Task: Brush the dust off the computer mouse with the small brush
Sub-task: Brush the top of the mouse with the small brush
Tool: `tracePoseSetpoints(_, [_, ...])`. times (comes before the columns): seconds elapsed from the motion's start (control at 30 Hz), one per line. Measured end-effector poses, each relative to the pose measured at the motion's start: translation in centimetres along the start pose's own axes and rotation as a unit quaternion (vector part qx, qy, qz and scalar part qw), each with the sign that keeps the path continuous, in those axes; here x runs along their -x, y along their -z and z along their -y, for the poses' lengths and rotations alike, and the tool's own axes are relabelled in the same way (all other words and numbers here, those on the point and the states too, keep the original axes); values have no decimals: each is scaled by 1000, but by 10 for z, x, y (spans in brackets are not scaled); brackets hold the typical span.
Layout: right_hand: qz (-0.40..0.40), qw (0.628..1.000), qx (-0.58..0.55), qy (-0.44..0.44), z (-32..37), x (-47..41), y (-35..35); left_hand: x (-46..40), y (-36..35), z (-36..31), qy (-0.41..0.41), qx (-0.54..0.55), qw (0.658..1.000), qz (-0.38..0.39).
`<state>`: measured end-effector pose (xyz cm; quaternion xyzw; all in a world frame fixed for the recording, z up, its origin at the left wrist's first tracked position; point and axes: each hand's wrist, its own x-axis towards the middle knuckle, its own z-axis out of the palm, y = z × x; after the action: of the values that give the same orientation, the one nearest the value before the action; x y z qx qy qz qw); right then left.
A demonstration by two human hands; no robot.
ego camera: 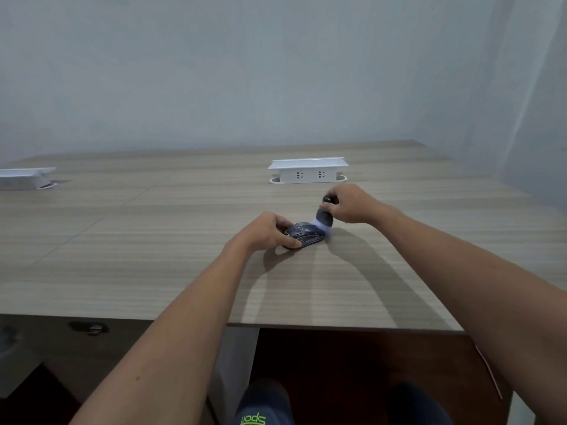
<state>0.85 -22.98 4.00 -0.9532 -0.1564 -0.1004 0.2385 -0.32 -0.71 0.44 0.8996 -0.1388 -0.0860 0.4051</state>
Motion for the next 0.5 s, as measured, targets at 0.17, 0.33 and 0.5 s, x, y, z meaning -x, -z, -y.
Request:
tracePoseSetpoints(0.17, [-2, 999, -32, 23, 13, -5, -3, 0, 0, 1, -2, 2, 1000, 3])
tracePoseSetpoints(0.33, [2, 999, -44, 14, 17, -6, 1, 1, -1, 3, 1, 8, 1000, -5])
tracePoseSetpoints(0.5, [16, 1000, 15, 4, 7, -2, 3, -1, -1, 2, 2, 5, 1000, -1])
